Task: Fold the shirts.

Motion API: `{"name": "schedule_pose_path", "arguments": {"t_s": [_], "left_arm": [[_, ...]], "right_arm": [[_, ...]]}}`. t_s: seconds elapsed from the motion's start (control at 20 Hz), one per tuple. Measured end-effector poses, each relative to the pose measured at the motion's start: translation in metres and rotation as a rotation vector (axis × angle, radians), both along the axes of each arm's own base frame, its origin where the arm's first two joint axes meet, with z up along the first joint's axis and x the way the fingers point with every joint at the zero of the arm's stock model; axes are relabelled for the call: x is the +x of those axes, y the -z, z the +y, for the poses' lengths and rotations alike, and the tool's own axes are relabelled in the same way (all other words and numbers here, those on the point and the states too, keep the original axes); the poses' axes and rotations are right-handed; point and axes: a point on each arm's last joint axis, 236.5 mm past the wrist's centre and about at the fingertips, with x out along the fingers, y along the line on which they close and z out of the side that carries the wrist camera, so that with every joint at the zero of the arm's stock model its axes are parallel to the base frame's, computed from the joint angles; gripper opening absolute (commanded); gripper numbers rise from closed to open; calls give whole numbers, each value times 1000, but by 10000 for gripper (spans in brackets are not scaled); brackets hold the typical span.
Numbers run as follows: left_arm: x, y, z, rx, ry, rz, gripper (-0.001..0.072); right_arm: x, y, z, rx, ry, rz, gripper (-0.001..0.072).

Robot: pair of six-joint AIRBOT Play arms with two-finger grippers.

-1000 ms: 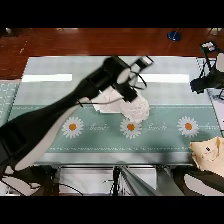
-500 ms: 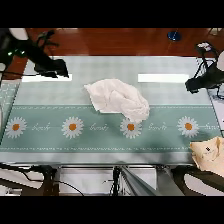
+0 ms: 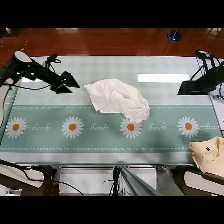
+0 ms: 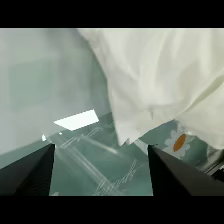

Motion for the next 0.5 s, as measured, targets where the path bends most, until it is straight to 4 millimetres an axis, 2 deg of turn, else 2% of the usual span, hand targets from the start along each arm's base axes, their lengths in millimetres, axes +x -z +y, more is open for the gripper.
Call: {"name": "schedule_pose_path", "arguments": {"t_s": [0.2,0.3,0.35,0.4,0.45,0.5], "left_arm": [[-3,34,-43,-52,31,52,698],[-1,45,-62,-58,35,47,694],[-1,50,-71,-57,40,44,613],[0,52,-79,-58,39,33,273],[2,54,-86,-58,37,24,35],[1,56,-92,-58,43,21,27]], "right_arm": [[1,8,6,66,11,23,610],[1,9,8,81,13,26,610],[1,9,9,86,13,28,610],[1,9,10,90,12,28,604],[1,9,10,94,13,29,599],[1,9,10,95,13,29,578]]}}
